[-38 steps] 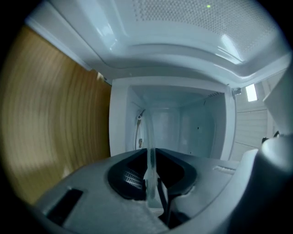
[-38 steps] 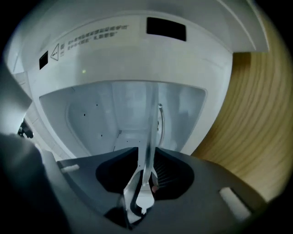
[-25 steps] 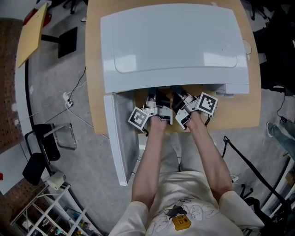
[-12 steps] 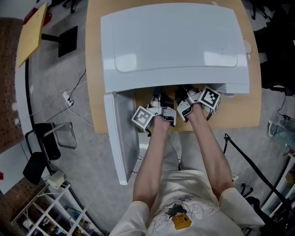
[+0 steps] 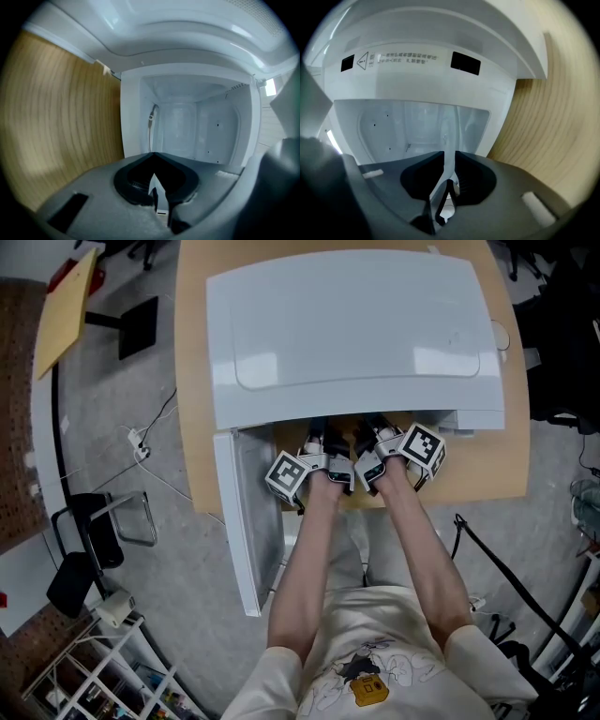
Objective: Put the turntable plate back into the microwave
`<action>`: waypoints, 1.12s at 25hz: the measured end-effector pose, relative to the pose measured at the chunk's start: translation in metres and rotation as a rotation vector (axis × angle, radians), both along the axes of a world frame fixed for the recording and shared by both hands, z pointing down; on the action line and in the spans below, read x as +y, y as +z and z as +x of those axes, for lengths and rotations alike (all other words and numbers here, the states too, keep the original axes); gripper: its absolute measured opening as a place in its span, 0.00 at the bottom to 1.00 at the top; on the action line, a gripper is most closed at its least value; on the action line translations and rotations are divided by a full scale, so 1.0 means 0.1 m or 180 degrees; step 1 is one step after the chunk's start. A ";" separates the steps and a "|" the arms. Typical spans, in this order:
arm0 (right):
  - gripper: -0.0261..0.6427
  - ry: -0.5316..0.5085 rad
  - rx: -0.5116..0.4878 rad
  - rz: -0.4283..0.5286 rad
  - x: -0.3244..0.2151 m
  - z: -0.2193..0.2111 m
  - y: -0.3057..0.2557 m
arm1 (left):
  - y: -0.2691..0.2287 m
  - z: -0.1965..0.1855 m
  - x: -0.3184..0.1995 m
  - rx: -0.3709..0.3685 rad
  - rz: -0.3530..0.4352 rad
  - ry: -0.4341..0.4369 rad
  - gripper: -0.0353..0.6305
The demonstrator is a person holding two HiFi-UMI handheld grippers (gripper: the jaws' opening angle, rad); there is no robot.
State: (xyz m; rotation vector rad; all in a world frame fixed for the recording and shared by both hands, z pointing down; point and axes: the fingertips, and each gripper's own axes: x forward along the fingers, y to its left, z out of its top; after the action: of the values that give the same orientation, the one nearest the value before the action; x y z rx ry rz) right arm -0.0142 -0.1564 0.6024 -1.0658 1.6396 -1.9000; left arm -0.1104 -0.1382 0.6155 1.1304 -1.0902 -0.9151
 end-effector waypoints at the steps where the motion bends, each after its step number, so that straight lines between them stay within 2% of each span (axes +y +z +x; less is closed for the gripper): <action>1: 0.14 0.0019 0.0031 -0.0014 0.01 0.01 0.00 | 0.00 -0.01 -0.01 -0.0009 -0.0002 0.0005 0.05; 4: 0.08 0.0004 0.0085 -0.0017 0.03 -0.01 -0.02 | -0.02 -0.04 -0.02 -0.0017 0.0008 -0.0005 0.05; 9: 0.07 -0.0055 0.0048 0.0028 0.04 -0.04 -0.07 | -0.10 -0.01 0.00 0.0004 0.0053 0.0032 0.05; 13: 0.06 -0.0169 0.0066 0.0139 0.10 -0.04 -0.18 | -0.29 0.13 0.04 0.0170 0.0198 0.0121 0.05; 15: 0.06 -0.0235 0.0120 0.0207 0.16 -0.03 -0.25 | -0.34 0.20 0.13 0.0130 0.0204 0.0215 0.05; 18: 0.05 -0.0336 0.0213 0.0295 0.26 0.01 -0.39 | -0.39 0.28 0.30 -0.0124 0.0156 0.0435 0.05; 22: 0.05 -0.0619 0.0429 0.0512 0.42 -0.02 -0.64 | -0.67 0.43 0.49 -0.0502 0.0258 0.0772 0.05; 25: 0.05 -0.0845 0.0663 0.0750 0.57 -0.03 -0.87 | -0.94 0.48 0.62 -0.0997 0.0381 0.0992 0.05; 28: 0.05 -0.0945 0.0947 0.1042 0.70 0.02 -1.10 | -1.18 0.55 0.77 -0.1644 0.0480 0.1268 0.05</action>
State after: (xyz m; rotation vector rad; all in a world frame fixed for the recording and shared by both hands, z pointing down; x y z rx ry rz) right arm -0.0124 -0.0860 0.4920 -1.0496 2.2942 -1.6107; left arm -0.0549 -0.0609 0.4975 1.6960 -1.1534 -0.3999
